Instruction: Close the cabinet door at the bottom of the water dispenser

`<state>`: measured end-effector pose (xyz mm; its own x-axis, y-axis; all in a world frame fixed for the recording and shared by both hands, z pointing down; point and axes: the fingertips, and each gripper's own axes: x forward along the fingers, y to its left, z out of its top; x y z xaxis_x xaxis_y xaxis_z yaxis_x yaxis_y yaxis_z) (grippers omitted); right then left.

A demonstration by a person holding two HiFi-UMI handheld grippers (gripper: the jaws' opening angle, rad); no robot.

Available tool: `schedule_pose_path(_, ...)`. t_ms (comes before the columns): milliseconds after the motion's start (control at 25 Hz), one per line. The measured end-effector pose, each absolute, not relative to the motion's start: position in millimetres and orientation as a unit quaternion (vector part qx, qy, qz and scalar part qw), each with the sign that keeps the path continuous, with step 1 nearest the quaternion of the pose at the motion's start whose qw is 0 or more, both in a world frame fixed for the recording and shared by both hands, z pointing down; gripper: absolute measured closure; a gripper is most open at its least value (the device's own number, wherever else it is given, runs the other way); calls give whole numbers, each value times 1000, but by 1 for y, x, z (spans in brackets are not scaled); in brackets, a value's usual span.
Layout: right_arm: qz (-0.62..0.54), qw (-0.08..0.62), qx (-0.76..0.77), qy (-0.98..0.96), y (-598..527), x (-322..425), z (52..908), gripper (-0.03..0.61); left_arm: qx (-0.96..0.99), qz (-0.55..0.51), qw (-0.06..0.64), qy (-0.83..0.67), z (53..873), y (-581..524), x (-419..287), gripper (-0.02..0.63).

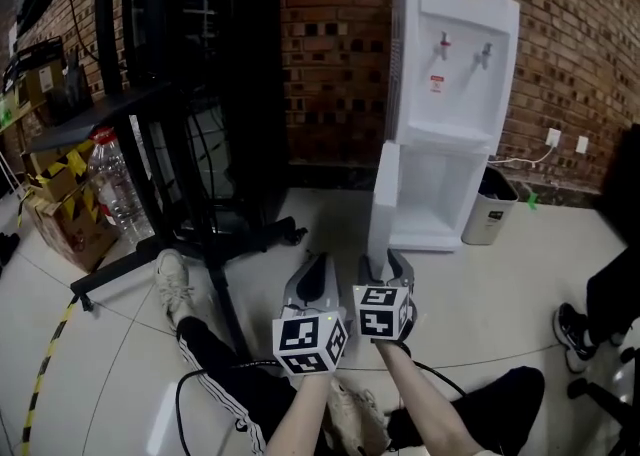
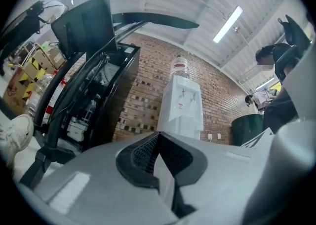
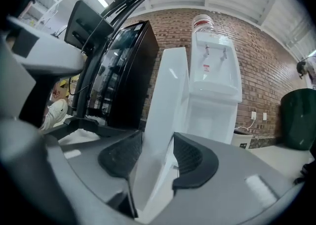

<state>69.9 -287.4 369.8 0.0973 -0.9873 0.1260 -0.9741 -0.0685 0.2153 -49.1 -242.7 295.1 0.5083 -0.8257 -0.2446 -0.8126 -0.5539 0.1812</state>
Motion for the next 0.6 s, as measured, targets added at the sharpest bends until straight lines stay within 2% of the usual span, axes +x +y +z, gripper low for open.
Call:
schedule_pose_path(160,-22,121,743,-658,-274,93,369,385,866,-141,52,-477,307,-246,-38,606)
schedule_pose_path(600,1,118,765,-634,-256,141,370,396,868,-105,72,-481,324,-261,-6,604)
